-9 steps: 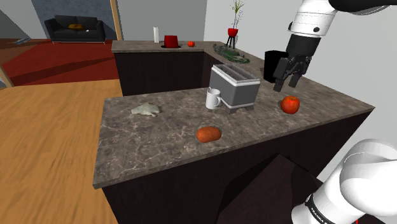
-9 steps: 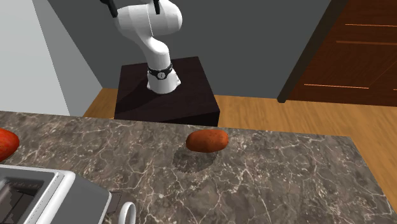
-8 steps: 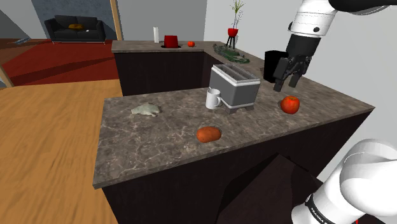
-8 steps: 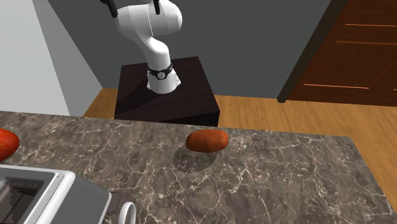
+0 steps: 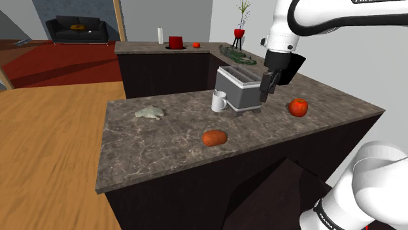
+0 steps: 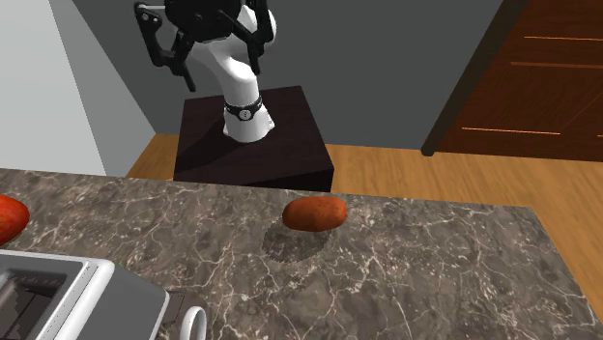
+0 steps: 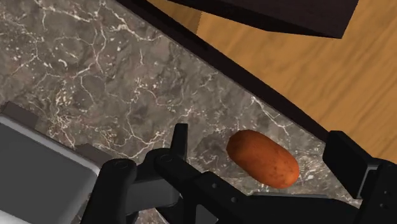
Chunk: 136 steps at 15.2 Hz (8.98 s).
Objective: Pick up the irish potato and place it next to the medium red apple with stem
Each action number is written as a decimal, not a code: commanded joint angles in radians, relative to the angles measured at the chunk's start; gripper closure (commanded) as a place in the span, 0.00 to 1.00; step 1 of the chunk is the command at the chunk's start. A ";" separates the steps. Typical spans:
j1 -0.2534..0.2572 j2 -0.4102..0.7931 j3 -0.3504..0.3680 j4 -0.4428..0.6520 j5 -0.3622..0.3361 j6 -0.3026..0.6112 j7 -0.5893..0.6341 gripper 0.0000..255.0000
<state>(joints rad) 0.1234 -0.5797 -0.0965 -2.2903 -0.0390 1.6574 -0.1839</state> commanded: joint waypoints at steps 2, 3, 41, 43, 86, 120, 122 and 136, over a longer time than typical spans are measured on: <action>0.044 0.103 -0.014 0.016 -0.009 0.074 -0.125 0.00; 0.058 0.136 -0.017 0.024 -0.010 0.096 -0.164 0.00; 0.233 0.669 0.053 0.115 -0.033 0.484 -0.739 1.00; 0.233 0.669 0.053 0.114 -0.033 0.485 -0.739 1.00; 0.167 0.401 -0.024 0.264 -0.064 0.079 -0.899 1.00; -0.089 0.353 -0.430 0.112 -0.223 0.271 -1.474 1.00; -0.089 0.361 -0.433 0.092 -0.223 0.299 -1.473 1.00; -0.091 0.447 -0.461 -0.026 -0.206 0.497 -1.475 1.00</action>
<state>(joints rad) 0.0309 -0.1481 -0.5555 -2.3035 -0.2495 2.1369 -1.6584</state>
